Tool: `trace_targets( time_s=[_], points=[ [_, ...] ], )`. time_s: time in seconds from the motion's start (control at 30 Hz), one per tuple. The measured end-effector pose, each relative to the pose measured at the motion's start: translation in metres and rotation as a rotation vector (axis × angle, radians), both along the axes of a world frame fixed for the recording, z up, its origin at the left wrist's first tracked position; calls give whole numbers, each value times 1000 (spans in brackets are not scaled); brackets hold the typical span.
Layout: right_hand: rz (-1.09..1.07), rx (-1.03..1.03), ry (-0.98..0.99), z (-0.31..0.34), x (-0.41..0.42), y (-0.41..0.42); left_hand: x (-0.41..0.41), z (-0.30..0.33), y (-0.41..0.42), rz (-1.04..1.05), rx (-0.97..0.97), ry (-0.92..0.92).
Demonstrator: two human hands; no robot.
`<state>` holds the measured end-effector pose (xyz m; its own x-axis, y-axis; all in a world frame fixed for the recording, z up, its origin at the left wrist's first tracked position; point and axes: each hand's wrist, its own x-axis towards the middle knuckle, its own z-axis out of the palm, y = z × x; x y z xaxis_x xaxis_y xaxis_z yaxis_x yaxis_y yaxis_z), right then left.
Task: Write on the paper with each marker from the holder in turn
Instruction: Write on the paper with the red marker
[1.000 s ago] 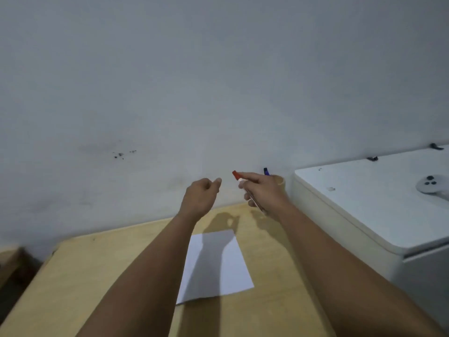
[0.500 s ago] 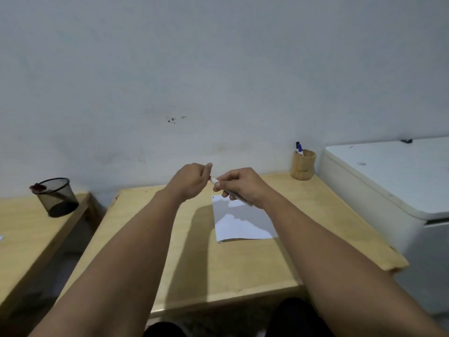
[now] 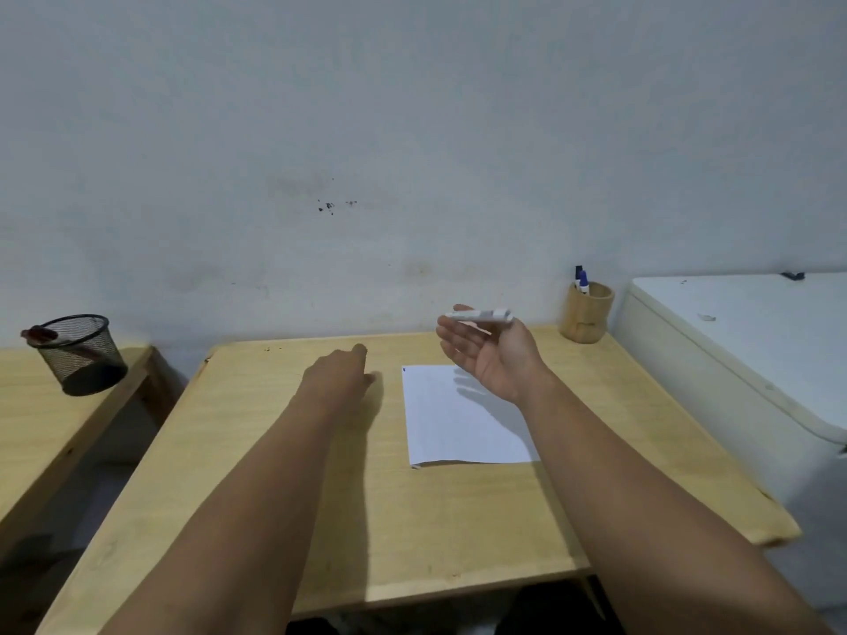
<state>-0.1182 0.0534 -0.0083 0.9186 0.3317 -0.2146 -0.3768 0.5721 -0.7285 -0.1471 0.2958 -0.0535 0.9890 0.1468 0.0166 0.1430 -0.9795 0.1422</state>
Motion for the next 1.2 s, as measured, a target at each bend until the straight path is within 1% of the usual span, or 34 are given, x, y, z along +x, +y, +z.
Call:
trace_targets(
  time_s=[0.03,0.1,0.23,0.33,0.43,0.5,0.57,0.63,0.7,0.77,0.83,0.97,1.1,1.2],
  points=[
    [8,38,9,-4,5,-1,4,-5,-1,11,-19,-8],
    [9,32,-3,-12,15,0,12,-13,-2,22,-42,-25],
    [-19,-163,-27,-22,22,9,20,-23,-1,23,-65,-51],
    [-79,-286,-28,-28,27,17,18,-24,0,8,-125,-82],
    [-136,-354,-44,-29,28,23,6,-22,2,-16,-121,-247],
    [-154,-414,-70,-28,28,26,-4,-19,0,-112,-83,-378],
    [-169,-503,-110,-26,28,31,-20,-18,-7,-226,-67,-444],
    [-190,-580,-151,-28,28,35,-41,-20,-18,-308,-71,-422],
    [-190,-634,-196,-33,27,39,-59,-26,-26,-346,-59,-305],
    [-186,-697,-242,-40,27,43,-65,-35,-24,-340,-61,-216],
    [-191,-757,-283,-49,28,49,-67,-43,-18,-323,-73,-178],
    [-199,-741,-288,-58,32,64,-67,-56,-15,-321,-83,-159],
    [-154,-679,-224,-76,33,74,-69,-61,-14,-324,-108,-144],
    [-187,-687,-226,-88,34,77,-68,-62,-14,-315,-112,-114]
  ],
)
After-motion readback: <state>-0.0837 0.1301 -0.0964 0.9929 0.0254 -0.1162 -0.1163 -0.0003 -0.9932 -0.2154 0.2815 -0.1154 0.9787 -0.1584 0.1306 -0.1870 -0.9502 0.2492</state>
